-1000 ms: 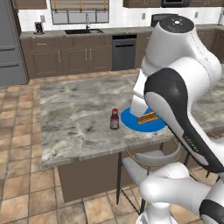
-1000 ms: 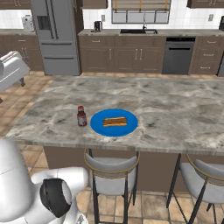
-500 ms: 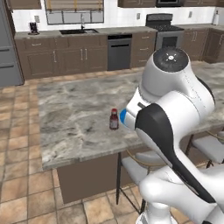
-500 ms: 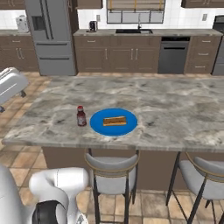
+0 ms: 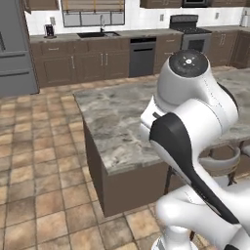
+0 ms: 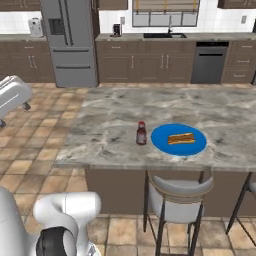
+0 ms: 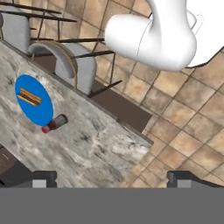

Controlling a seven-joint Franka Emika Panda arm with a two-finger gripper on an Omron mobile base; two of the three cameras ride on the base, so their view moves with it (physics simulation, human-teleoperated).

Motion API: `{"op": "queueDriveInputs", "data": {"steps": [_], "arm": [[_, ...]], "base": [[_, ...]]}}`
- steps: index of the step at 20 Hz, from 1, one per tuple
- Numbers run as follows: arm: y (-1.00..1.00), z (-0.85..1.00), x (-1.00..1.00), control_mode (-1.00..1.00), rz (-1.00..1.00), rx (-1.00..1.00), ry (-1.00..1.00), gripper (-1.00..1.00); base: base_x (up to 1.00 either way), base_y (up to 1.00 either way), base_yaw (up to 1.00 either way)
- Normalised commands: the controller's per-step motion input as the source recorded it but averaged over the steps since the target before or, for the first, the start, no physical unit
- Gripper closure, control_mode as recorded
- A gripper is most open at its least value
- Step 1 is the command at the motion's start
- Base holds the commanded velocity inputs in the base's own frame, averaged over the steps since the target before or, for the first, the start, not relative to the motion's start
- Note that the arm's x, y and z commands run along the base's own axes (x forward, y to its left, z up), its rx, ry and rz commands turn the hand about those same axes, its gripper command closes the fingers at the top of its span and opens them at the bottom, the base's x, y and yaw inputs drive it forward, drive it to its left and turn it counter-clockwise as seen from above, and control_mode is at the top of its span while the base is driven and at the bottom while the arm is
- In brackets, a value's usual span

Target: Move the hot dog bun to the plate on the dining table and place the condiment next to that plate. Then navigate to the fridge and take the sausage and place it on the plate as well.

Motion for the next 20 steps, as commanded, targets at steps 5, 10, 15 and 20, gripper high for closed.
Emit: {"op": "queueDriveInputs", "data": {"steps": [5,10,15,20], "arm": [[0.00,0.00,0.00,1.00,0.00,0.00,0.00,-1.00],[0.00,0.00,0.00,1.00,0.00,0.00,0.00,-1.00],[0.00,0.00,0.00,1.00,0.00,0.00,0.00,-1.00],[0.00,0.00,0.00,1.00,0.00,0.00,0.00,-1.00]], "base": [[-0.09,1.00,0.00],[0.16,1.00,0.00],[0.81,1.00,0.00],[1.00,1.00,0.00]]}}
